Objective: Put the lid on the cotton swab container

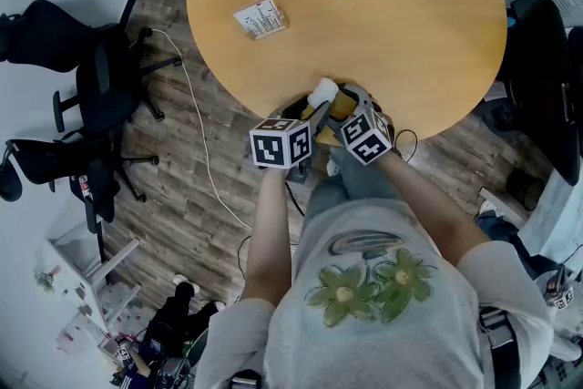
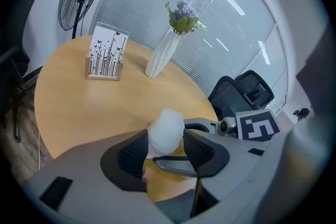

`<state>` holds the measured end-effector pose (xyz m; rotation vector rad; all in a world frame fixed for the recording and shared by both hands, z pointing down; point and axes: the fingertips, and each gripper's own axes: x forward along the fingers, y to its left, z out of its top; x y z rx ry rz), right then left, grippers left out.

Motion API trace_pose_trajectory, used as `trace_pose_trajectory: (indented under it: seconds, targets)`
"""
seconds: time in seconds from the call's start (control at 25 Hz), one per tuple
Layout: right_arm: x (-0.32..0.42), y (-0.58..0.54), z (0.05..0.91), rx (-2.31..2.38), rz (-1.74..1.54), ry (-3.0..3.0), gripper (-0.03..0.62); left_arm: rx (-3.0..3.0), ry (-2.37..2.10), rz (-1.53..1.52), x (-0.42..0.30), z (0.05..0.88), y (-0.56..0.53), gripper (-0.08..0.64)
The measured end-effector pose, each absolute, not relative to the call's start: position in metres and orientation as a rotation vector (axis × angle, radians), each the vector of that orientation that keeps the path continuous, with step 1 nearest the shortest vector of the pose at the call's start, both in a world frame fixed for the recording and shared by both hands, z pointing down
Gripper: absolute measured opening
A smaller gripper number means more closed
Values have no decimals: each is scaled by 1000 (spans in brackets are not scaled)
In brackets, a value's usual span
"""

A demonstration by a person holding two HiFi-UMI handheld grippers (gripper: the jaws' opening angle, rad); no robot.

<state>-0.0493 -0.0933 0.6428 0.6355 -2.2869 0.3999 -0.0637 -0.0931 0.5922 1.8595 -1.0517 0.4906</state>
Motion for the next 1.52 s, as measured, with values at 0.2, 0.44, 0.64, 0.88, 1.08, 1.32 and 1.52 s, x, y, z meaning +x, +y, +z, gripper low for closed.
trace_pose_trajectory:
  seconds: [0.2, 0.44, 0.64, 0.88, 1.08, 1.32, 1.52]
  targets:
    - [-49, -94, 643, 633, 396, -2289, 318, 1867, -1064, 549, -63, 594, -93, 210]
    - [-48, -94, 644, 629, 398, -2290, 318, 1869, -1069, 594, -60, 597, -92, 212]
    - [-47, -94, 644, 619, 387, -2293, 318, 1832, -1062, 605, -59, 603, -90, 219]
    - [-46, -93, 645, 612, 376, -2284, 318, 1802, -1047, 601, -58, 604, -88, 218]
    - [-45, -93, 644, 603, 365, -2284, 318, 1783, -1019, 618, -58, 605, -89, 215]
    - [-44, -92, 644, 602, 359, -2287, 317, 1742, -977, 590, -56, 609, -87, 219]
    - [-41, -92, 646, 601, 353, -2286, 312, 1704, -957, 586, -54, 613, -88, 225]
